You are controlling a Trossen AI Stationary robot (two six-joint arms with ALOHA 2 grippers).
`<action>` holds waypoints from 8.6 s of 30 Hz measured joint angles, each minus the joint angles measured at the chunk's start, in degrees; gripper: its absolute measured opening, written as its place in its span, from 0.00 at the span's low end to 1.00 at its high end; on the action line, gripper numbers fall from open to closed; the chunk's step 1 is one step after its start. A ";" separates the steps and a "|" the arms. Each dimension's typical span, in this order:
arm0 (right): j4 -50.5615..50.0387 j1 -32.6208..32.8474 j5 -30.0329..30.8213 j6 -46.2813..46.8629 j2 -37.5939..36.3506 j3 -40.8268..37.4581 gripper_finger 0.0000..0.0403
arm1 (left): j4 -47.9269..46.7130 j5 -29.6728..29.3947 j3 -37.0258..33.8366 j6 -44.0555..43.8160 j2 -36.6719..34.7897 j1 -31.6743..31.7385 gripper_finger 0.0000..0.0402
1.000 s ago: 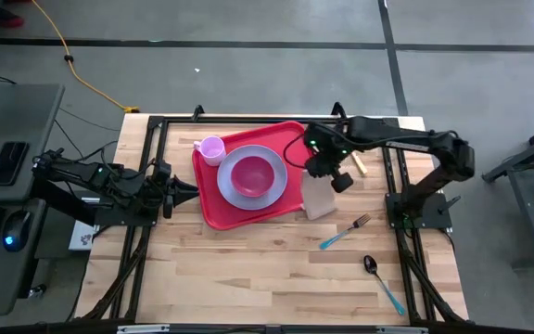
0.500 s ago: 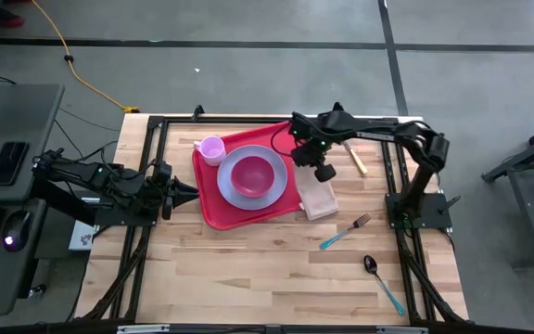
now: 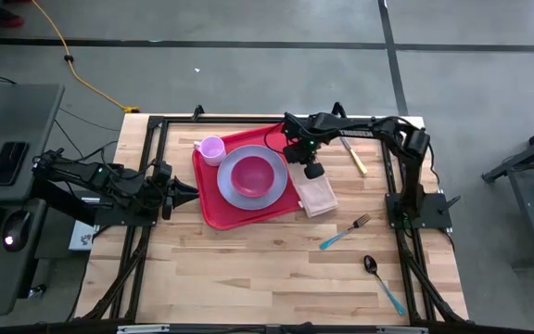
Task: Set up tray
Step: Put the brown napkin on the red tray to the right of the purple plate, then put the blue fork on the brown napkin
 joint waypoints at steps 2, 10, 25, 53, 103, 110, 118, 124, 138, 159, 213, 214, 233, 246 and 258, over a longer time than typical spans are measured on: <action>1.23 -0.43 0.05 -0.02 0.65 0.00 0.00 | 0.02 0.00 0.00 -0.02 0.01 0.00 0.33; 6.29 -2.48 1.05 -0.04 2.98 0.04 0.00 | 0.02 -0.01 0.00 -0.02 0.01 0.00 0.33; 14.15 -4.32 2.58 -0.11 5.15 0.09 0.00 | 0.18 -0.01 0.00 -0.48 0.01 0.00 0.33; 18.83 -5.53 0.06 1.51 5.15 0.09 0.00 | 0.50 -0.03 0.00 -0.74 0.00 0.00 0.33; 16.83 -4.22 10.69 7.82 -4.70 0.07 0.39 | 0.39 -0.03 0.00 -0.48 -0.01 0.01 0.33; 4.98 -0.94 11.05 21.42 -13.62 0.11 0.39 | -0.04 -0.03 0.00 0.51 -0.01 0.02 0.33; -8.97 3.68 11.06 39.08 -21.50 0.11 0.37 | -0.08 -0.03 0.00 1.29 0.01 0.01 0.33; -18.86 7.61 10.44 49.23 -24.90 0.11 0.36 | -0.06 1.94 0.00 1.31 0.01 0.00 0.33; -29.76 21.80 9.32 70.09 -28.20 -0.09 0.35 | -0.04 9.66 0.00 2.56 0.03 0.00 0.33; -37.19 52.63 8.65 122.55 -28.22 -0.11 0.35 | -0.48 22.13 0.00 2.51 0.10 0.00 0.33; -17.77 40.71 4.94 139.88 -50.67 -42.47 0.35 | -1.27 20.32 0.00 0.79 0.12 0.00 0.33; -17.65 40.19 4.59 139.87 -50.67 -42.47 0.35 | -1.27 20.34 0.00 0.79 0.12 0.00 0.33; -17.15 34.65 0.47 151.50 -50.63 -42.47 0.35 | -1.31 19.24 0.00 1.09 0.12 0.00 0.33; -13.61 34.65 -2.07 153.11 -41.81 -42.45 0.35 | -1.33 18.26 0.00 2.53 0.10 0.02 0.33; -16.76 34.65 -1.80 153.06 -36.71 -42.45 0.35 | -1.57 18.30 0.00 2.56 0.10 0.00 0.33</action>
